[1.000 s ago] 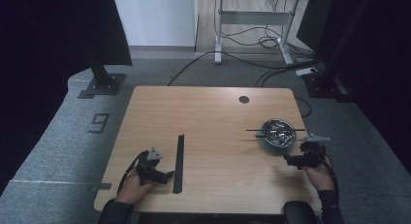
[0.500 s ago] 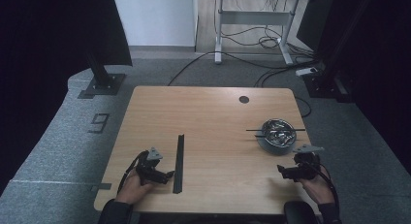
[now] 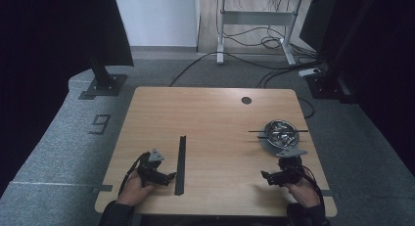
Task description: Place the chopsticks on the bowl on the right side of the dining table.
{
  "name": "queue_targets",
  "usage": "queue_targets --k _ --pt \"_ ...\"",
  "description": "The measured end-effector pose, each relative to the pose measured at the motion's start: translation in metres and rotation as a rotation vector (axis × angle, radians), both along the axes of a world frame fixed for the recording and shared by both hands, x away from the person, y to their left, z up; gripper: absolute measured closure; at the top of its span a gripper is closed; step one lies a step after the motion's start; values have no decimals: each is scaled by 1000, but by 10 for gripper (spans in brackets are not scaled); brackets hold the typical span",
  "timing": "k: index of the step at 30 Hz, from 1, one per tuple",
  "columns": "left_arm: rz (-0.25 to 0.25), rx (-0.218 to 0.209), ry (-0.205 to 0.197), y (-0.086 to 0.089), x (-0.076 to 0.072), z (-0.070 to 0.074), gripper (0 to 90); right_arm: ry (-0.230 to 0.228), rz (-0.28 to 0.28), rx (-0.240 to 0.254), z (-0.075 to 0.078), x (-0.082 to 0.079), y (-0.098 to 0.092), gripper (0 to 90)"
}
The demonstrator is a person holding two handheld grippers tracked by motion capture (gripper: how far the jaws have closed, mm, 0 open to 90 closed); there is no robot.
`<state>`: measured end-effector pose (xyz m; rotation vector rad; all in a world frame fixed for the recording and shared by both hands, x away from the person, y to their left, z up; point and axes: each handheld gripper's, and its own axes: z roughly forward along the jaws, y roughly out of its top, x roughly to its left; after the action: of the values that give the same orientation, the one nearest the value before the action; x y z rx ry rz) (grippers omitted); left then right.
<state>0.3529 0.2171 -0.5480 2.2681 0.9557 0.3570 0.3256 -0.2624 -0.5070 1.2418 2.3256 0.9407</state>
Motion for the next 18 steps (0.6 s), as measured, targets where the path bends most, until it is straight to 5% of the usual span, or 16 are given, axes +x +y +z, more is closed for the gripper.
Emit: queue_targets --k 5,18 --pt "0 0 0 0 0 0 0 -5 48 22 1 8 20 0" --pt "0 0 0 0 0 0 0 18 120 -20 -7 27 60 0"
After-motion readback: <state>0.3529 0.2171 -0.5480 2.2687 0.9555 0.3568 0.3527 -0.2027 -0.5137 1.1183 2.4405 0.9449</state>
